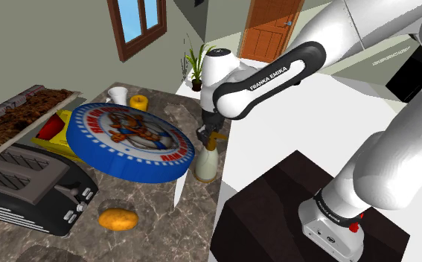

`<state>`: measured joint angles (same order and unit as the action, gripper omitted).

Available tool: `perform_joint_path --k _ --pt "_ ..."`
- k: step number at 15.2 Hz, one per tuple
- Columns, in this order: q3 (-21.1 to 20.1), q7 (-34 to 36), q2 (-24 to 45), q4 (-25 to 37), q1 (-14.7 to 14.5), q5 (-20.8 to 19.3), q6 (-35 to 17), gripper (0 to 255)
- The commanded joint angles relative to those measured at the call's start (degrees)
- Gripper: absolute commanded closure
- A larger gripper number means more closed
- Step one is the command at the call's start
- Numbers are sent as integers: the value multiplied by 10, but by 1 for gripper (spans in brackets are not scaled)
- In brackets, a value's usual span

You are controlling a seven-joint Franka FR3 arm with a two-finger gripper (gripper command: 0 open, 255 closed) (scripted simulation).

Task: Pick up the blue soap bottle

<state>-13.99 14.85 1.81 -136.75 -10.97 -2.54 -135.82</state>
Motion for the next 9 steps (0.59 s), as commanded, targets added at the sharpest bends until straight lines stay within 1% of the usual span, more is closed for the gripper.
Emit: perform_joint_path --k 1,9 --pt "0 -3 -9 2 0 4 11 255" --pt "0 -15 -52 24 0 19 74 255"
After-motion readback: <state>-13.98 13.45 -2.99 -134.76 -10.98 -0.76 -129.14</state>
